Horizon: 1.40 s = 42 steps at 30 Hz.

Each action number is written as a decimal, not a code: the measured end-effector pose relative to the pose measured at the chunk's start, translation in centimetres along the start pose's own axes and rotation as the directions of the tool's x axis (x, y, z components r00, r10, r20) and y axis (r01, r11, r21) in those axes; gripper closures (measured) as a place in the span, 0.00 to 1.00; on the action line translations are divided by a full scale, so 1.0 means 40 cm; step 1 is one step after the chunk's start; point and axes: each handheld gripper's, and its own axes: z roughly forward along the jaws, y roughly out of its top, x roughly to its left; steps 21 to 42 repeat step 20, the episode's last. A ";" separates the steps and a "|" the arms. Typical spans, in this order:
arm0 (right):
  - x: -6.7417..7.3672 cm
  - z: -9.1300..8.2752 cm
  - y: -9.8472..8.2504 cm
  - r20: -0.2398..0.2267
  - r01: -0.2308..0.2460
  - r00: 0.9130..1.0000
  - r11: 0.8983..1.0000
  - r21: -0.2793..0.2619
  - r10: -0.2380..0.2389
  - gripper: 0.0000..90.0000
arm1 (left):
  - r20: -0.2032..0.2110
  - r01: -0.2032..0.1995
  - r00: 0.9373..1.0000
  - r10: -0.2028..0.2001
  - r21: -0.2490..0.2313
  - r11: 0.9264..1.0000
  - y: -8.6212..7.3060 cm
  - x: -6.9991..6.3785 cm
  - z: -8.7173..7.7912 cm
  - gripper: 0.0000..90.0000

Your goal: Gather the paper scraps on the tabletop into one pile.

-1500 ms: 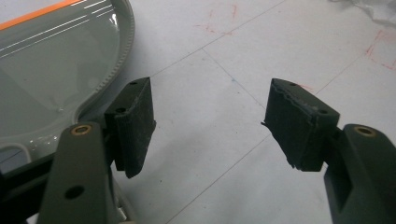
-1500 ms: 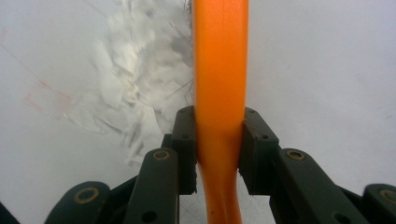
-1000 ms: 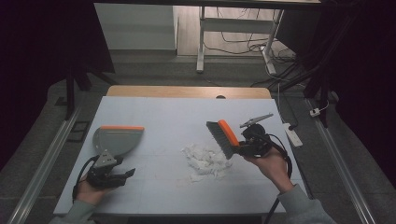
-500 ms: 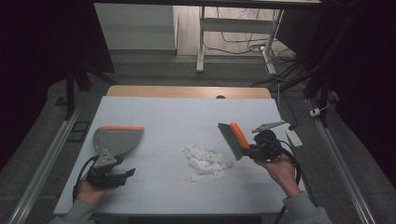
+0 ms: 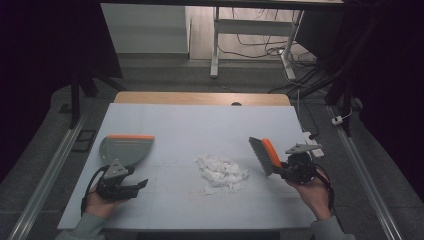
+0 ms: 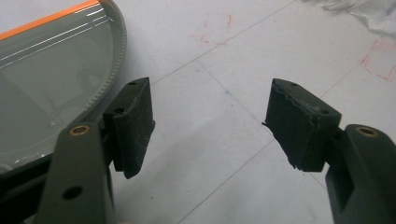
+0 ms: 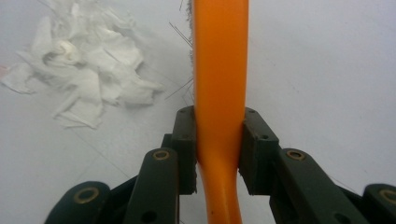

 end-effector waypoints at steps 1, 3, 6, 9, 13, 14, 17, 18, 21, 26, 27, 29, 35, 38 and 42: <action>-0.002 0.001 -0.004 0.006 0.004 1.000 1.000 -0.003 -0.004 0.78 | 0.001 -0.001 1.000 0.001 0.000 1.000 0.001 0.000 0.001 0.36; -0.003 0.003 -0.012 0.010 0.012 1.000 1.000 -0.007 -0.012 0.78 | 0.001 -0.001 1.000 0.001 0.000 1.000 0.002 -0.001 0.002 0.36; -0.002 0.005 -0.018 0.010 0.023 1.000 1.000 -0.016 -0.023 0.78 | 0.001 0.002 1.000 -0.002 -0.001 1.000 0.002 -0.001 0.002 0.36; -0.002 0.005 -0.021 0.001 0.035 0.999 0.999 -0.033 -0.035 0.78 | -0.001 0.001 1.000 -0.001 -0.002 1.000 0.004 -0.003 0.001 0.36; -0.001 0.004 -0.023 0.000 0.044 0.999 0.998 -0.042 -0.044 0.78 | -0.001 0.000 1.000 0.000 -0.001 1.000 0.007 -0.005 0.002 0.36; -0.001 0.004 -0.024 0.002 0.046 0.999 0.998 -0.043 -0.046 0.78 | -0.001 -0.001 1.000 0.001 -0.001 1.000 0.007 -0.006 0.002 0.36; -0.003 0.003 -0.029 0.006 0.045 0.999 0.998 -0.047 -0.045 0.78 | 0.000 -0.002 1.000 0.002 -0.002 1.000 0.008 -0.007 0.004 0.36; -0.004 0.001 -0.030 0.009 0.045 0.999 0.998 -0.047 -0.045 0.78 | 0.000 -0.002 1.000 0.002 -0.001 1.000 0.008 -0.007 0.004 0.36; -0.005 -0.001 -0.033 0.008 0.046 0.999 0.997 -0.054 -0.045 0.78 | 0.000 -0.002 1.000 0.002 0.000 1.000 0.007 -0.007 0.003 0.36; -0.005 -0.001 -0.033 0.008 0.046 0.999 0.997 -0.054 -0.045 0.78 | 0.000 -0.002 1.000 0.002 0.000 1.000 0.007 -0.007 0.003 0.36; -0.005 -0.001 -0.033 0.008 0.046 0.999 0.997 -0.054 -0.045 0.78 | 0.000 -0.002 1.000 0.002 0.000 1.000 0.007 -0.007 0.003 0.36; -0.005 -0.001 -0.033 0.008 0.046 0.999 0.997 -0.054 -0.045 0.78 | 0.000 -0.002 1.000 0.002 0.000 1.000 0.007 -0.007 0.003 0.36; -0.005 -0.001 -0.033 0.008 0.046 0.999 0.997 -0.054 -0.045 0.78 | 0.000 -0.002 1.000 0.002 0.000 1.000 0.007 -0.007 0.003 0.36; -0.005 -0.001 -0.033 0.008 0.046 0.999 0.997 -0.054 -0.045 0.78 | 0.000 -0.002 1.000 0.002 0.000 1.000 0.007 -0.007 0.003 0.36; -0.005 -0.001 -0.033 0.008 0.046 0.999 0.997 -0.054 -0.045 0.78 | 0.000 -0.002 1.000 0.002 0.000 1.000 0.007 -0.007 0.003 0.36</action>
